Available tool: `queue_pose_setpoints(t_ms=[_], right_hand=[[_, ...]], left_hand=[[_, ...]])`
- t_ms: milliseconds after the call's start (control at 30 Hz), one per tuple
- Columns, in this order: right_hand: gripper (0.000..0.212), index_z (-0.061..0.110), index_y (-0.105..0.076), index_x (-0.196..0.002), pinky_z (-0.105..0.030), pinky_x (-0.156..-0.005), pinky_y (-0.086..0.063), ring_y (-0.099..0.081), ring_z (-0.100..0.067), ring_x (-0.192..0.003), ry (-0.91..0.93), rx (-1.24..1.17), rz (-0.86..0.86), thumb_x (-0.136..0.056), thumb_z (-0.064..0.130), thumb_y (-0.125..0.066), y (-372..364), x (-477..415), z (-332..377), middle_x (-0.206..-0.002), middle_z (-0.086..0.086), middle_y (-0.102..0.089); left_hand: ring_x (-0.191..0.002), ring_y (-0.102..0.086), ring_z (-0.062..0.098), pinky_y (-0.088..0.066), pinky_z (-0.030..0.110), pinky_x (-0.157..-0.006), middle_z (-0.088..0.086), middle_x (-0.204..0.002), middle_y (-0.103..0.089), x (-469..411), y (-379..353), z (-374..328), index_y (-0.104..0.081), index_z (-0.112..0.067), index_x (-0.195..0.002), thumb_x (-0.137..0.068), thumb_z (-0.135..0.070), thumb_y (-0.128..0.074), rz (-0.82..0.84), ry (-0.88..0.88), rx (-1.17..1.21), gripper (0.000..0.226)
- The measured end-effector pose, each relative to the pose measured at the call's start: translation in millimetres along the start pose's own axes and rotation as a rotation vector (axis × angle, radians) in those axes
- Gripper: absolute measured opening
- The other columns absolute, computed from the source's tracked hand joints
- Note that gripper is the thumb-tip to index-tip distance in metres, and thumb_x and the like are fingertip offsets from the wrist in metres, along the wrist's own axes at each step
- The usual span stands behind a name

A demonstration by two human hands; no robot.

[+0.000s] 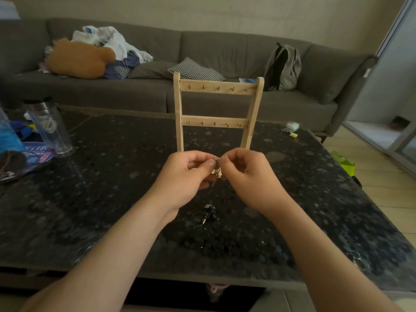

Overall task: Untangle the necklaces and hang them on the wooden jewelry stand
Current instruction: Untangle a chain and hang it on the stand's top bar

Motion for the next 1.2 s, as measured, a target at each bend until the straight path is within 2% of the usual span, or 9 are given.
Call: queue_pose_setpoints(t_ms=[133,200,333,467,600,800,967,1067,1200], right_hand=[[0.016,0.017,-0.075,-0.098,-0.026,-0.073,-0.06,-0.073,-0.017,-0.08,-0.031,-0.108,-0.001,-0.106,0.021,-0.062,1,0,-1,-0.087,-0.006,-0.077],[0.017,0.016,-0.074,-0.097,-0.024,-0.069,-0.057,-0.069,-0.017,-0.076,-0.066,-0.136,0.012,-0.105,0.022,-0.061,0,0,-4,-0.086,-0.009,-0.074],[0.022,0.014,-0.075,-0.092,-0.019,-0.056,-0.046,-0.057,-0.007,-0.062,-0.117,-0.093,0.042,-0.103,0.029,-0.065,-2,1,-9,-0.074,-0.003,-0.067],[0.015,0.02,-0.074,-0.095,-0.02,-0.061,-0.05,-0.061,-0.008,-0.067,-0.076,-0.056,0.039,-0.105,0.029,-0.067,-1,1,-8,-0.079,-0.003,-0.072],[0.009,0.022,-0.073,-0.095,-0.025,-0.063,-0.055,-0.065,-0.008,-0.067,-0.033,0.01,-0.024,-0.102,0.025,-0.071,7,0,-6,-0.08,-0.002,-0.074],[0.009,0.023,-0.072,-0.093,-0.02,-0.064,-0.052,-0.067,-0.008,-0.075,0.058,0.148,-0.063,-0.102,0.023,-0.07,12,0,2,-0.079,0.007,-0.072],[0.02,0.009,-0.071,-0.102,-0.021,-0.073,-0.052,-0.068,-0.012,-0.083,-0.085,-0.175,0.063,-0.11,0.022,-0.058,1,0,-5,-0.088,-0.002,-0.073],[0.03,0.013,-0.072,-0.099,-0.035,-0.079,-0.046,-0.062,-0.014,-0.083,-0.218,-0.359,0.17,-0.113,0.024,-0.048,-17,3,-13,-0.081,0.005,-0.069],[0.036,0.009,-0.073,-0.098,-0.044,-0.081,-0.045,-0.058,-0.021,-0.082,-0.298,-0.382,0.128,-0.109,0.029,-0.046,-24,1,-21,-0.074,0.003,-0.064]], left_hand=[[-0.094,-0.079,0.005,-0.063,0.043,-0.099,-0.012,-0.099,-0.083,-1,-3,5,-0.078,-0.027,-0.118,-0.108,-0.031,-0.063,0.041,0.04,-0.012,0.018],[-0.094,-0.077,0.002,-0.062,0.04,-0.098,-0.013,-0.103,-0.082,0,-4,3,-0.077,-0.031,-0.117,-0.109,-0.035,-0.061,0.055,0.005,-0.078,0.018],[-0.091,-0.074,0.0,-0.054,0.028,-0.094,-0.011,-0.101,-0.077,-1,-5,-3,-0.074,-0.034,-0.111,-0.109,-0.037,-0.061,0.029,-0.096,-0.236,0.014],[-0.09,-0.072,0.002,-0.048,0.014,-0.08,-0.009,-0.096,-0.075,-1,-6,-5,-0.068,-0.031,-0.112,-0.111,-0.032,-0.057,0.035,-0.117,-0.336,0.012],[-0.092,-0.07,0.006,-0.047,0.017,-0.078,-0.006,-0.095,-0.074,-1,-10,-5,-0.066,-0.029,-0.114,-0.114,-0.034,-0.05,0.074,-0.121,-0.395,0.017],[-0.088,-0.068,-0.008,-0.047,0.021,-0.083,-0.01,-0.095,-0.075,-4,-6,-7,-0.071,-0.029,-0.114,-0.113,-0.035,-0.052,0.09,-0.127,-0.377,0.02],[-0.089,-0.069,-0.006,-0.048,0.022,-0.083,-0.012,-0.095,-0.074,-4,-3,-11,-0.073,-0.027,-0.116,-0.113,-0.035,-0.051,0.083,-0.174,-0.392,0.024],[-0.093,-0.07,0.002,-0.055,0.03,-0.089,-0.01,-0.098,-0.075,-2,-4,-14,-0.074,-0.029,-0.111,-0.113,-0.035,-0.051,0.088,-0.216,-0.392,0.024],[-0.096,-0.071,0.011,-0.058,0.04,-0.094,-0.007,-0.098,-0.076,1,-9,-15,-0.072,-0.03,-0.109,-0.114,-0.037,-0.05,0.086,-0.214,-0.326,0.024]])
Point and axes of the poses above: each hand's wrist, its own x-axis away from the middle knuckle, its own y-axis out of the back of the hand, z = x × y, the point moved 9 cm from there along -x, towards the middle knuckle
